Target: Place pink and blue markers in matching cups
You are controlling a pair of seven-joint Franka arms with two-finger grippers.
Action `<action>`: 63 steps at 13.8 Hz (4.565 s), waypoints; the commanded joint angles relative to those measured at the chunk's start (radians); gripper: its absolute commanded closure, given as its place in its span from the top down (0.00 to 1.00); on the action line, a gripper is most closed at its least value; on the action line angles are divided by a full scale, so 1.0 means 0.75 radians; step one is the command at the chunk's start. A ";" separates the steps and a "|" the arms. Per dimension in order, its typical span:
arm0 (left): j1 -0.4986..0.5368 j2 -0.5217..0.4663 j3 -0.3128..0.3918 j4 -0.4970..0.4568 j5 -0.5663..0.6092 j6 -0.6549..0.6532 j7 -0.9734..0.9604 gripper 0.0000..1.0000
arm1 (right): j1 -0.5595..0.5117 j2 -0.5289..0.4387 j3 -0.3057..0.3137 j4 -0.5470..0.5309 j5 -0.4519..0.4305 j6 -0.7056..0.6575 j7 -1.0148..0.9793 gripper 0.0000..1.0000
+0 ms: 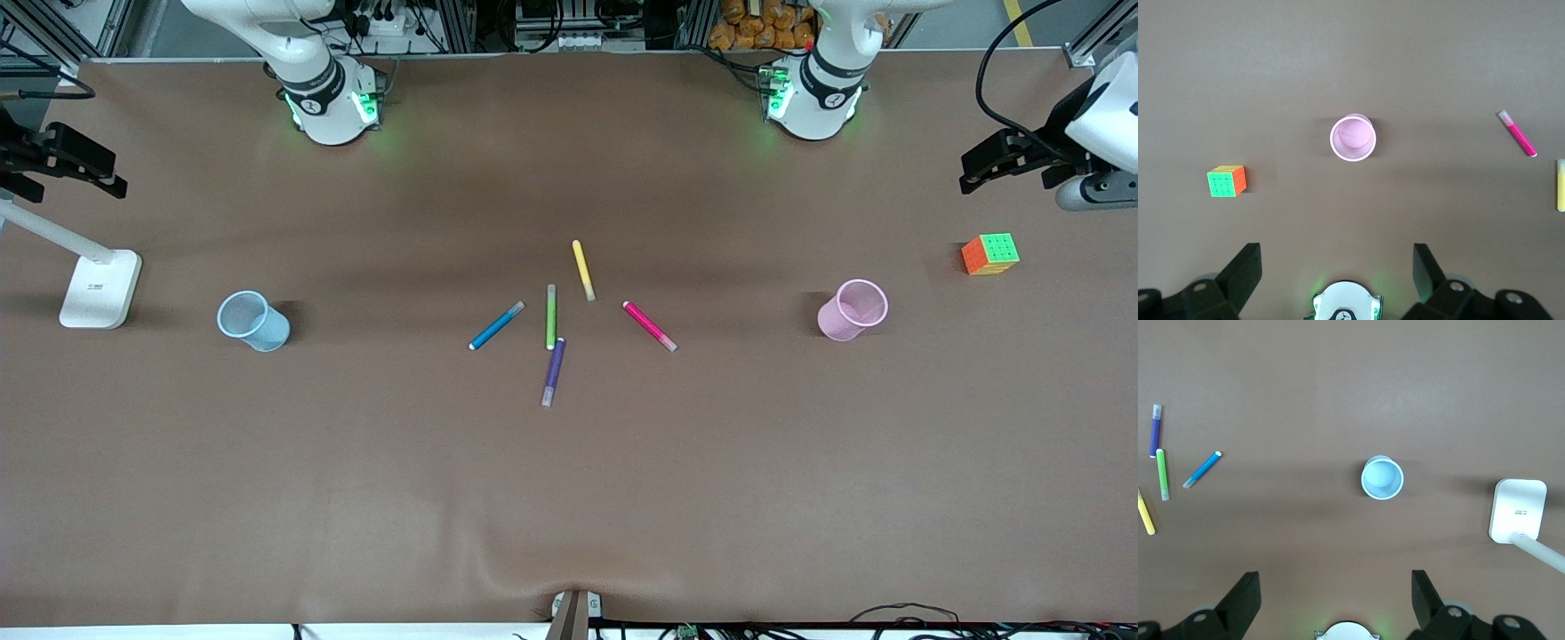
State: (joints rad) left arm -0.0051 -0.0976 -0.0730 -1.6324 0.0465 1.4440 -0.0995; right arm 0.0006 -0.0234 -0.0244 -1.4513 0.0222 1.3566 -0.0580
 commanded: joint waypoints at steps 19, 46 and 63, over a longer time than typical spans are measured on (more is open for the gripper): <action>-0.020 0.316 -0.193 0.033 -0.011 -0.048 -0.139 1.00 | 0.005 0.055 -0.015 0.012 0.020 -0.017 0.020 1.00; -0.099 0.719 -0.201 0.025 -0.256 0.157 -0.722 1.00 | 0.016 0.142 -0.035 0.029 0.018 -0.048 0.018 1.00; -0.265 0.991 -0.201 0.019 -0.561 0.662 -1.123 1.00 | 0.028 0.301 -0.035 0.021 -0.023 -0.072 0.006 1.00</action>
State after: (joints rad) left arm -0.1836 0.6194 -0.2283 -1.6310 -0.3549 1.8954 -0.9089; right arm 0.0068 0.1847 -0.0378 -1.4585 0.0184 1.3168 -0.0543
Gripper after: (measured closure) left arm 0.000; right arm 0.000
